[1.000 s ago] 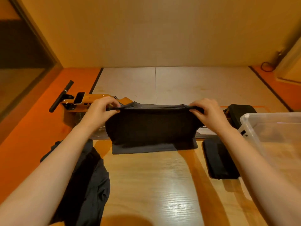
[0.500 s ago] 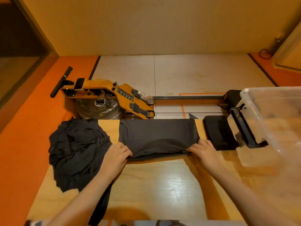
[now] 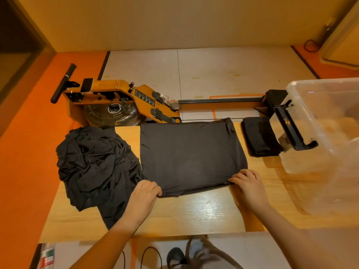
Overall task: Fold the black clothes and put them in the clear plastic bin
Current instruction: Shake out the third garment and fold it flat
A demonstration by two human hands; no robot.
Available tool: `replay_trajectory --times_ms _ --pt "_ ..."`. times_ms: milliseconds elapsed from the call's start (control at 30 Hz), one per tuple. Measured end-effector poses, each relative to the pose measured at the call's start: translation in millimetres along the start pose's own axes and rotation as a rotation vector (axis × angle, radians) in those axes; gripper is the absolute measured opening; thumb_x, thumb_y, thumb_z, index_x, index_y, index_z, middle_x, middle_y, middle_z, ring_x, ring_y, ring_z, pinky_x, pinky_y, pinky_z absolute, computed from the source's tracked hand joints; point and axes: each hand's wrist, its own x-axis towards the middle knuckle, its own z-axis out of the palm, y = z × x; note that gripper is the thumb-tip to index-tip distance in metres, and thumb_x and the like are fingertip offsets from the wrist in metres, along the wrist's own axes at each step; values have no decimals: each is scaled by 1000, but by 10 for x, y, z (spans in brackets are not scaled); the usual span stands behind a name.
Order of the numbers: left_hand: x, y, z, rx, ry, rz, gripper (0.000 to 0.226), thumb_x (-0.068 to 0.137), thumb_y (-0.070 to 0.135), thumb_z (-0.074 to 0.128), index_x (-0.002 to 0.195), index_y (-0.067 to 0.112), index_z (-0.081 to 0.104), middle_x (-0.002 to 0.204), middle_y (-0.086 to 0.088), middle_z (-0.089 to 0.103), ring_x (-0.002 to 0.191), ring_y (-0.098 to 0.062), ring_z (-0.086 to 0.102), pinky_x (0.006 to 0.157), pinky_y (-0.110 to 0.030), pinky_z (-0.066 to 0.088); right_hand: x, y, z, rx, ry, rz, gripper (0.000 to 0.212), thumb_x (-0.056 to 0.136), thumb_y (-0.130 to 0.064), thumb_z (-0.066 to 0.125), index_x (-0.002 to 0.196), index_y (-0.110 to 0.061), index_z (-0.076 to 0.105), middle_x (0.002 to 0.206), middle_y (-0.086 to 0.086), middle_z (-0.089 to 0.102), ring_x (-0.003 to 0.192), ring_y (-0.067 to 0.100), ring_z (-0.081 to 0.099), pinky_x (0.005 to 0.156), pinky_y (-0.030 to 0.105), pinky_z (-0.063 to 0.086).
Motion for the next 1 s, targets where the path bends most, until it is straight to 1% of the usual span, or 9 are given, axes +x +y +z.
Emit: replay_trajectory --times_ms 133,233,333,433,600,733,800,867,1000 --pt "-116 86 -8 23 -88 50 34 63 1 79 81 26 63 79 11 57 71 -13 54 76 -24 33 -132 1 0 29 -14 49 42 59 -1 86 94 -22 76 95 -3 73 98 27 65 87 43 50" --pt "-217 123 -18 18 -140 34 37 62 11 83 88 29 64 84 14 58 75 -8 56 76 -21 38 -220 -25 -3 48 -25 26 44 56 -2 88 93 -21 76 93 -3 72 95 26 66 86 44 52" --pt "-255 154 -75 -5 -159 -19 25 85 44 58 106 31 58 92 16 57 84 -5 55 73 -21 48 -289 -50 -15 65 -29 27 38 57 -7 88 90 -22 76 89 -4 71 90 23 66 89 41 49" --pt "-190 264 -118 -31 -91 -165 36 92 53 40 111 28 59 93 13 59 85 -8 57 72 -24 44 -411 -88 -8 119 21 24 15 78 -25 67 92 -24 74 83 -8 68 86 18 64 97 32 32" --pt "145 449 -87 -102 81 -429 38 97 33 53 130 14 53 127 -3 56 121 -23 50 98 -40 42 -347 -104 -170 192 6 38 34 87 -51 47 96 -29 71 79 -13 65 85 12 57 98 32 30" --pt "456 717 83 -137 -22 -658 68 99 38 46 153 7 19 161 -13 12 149 -28 6 119 -43 13 113 -133 -237 176 -38 -35 41 90 -50 40 105 -24 69 102 -8 66 102 17 56 99 31 30" --pt "537 848 223 -132 -54 -689 74 99 43 43 155 7 10 162 -14 0 150 -30 -4 120 -45 4 411 -184 -206 169 -152 -58 47 93 -50 38 126 -25 61 131 -3 57 126 19 46 113 34 21" --pt "569 957 345 -68 -58 -696 74 99 51 35 154 7 14 162 -16 6 149 -33 1 118 -49 6 682 -220 -130 161 -273 -88 52 98 -49 38 146 -29 40 155 -2 31 146 20 19 119 39 2" --pt "521 970 547 -57 -100 -828 84 91 65 5 153 10 11 161 -17 9 148 -32 -3 117 -53 4 931 -262 51 97 -427 -136 58 100 -55 24 153 -38 7 163 -5 -5 148 22 -17 116 50 -13"
